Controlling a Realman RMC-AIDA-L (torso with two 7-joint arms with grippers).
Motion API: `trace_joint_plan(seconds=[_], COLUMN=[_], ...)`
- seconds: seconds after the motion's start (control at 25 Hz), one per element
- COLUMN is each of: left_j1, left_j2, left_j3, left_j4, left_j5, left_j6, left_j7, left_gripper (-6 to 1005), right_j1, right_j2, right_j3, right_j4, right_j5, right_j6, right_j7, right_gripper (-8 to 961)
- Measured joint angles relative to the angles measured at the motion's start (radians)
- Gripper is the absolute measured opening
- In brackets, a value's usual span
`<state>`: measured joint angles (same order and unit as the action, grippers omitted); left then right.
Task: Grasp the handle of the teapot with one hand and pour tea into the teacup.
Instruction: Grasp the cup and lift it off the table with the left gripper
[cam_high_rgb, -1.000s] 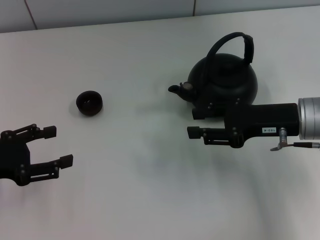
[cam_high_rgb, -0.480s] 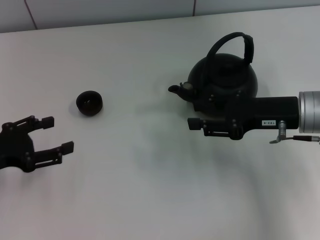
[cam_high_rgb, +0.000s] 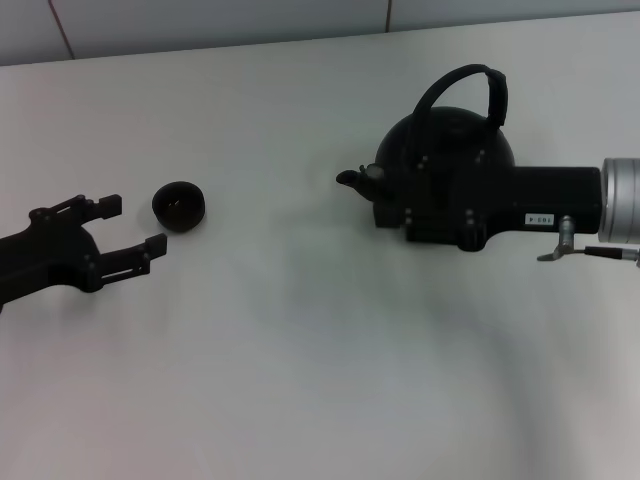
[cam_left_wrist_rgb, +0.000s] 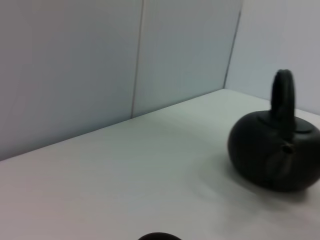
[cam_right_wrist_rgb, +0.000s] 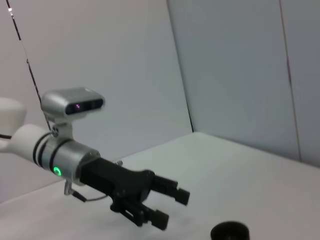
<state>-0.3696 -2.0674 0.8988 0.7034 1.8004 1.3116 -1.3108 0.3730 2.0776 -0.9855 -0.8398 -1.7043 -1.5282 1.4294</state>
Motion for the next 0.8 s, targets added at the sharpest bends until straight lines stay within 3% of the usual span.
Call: trace_joint_plan(seconds=[0.8], left_j1=[-0.076], left_j2=[-0.001], left_j3=[0.053], left_j4=[-0.108], left_j5=[-0.002], left_j6=[-0.209], left_j7=[0.001], left_gripper=[753], right_j1=[0.006], right_j2=[-0.001], right_j3=[0.010], right_j4=[-0.005], right_j5=[0.016], right_j6=[0.000], right_j7=[-0.016], right_gripper=[525])
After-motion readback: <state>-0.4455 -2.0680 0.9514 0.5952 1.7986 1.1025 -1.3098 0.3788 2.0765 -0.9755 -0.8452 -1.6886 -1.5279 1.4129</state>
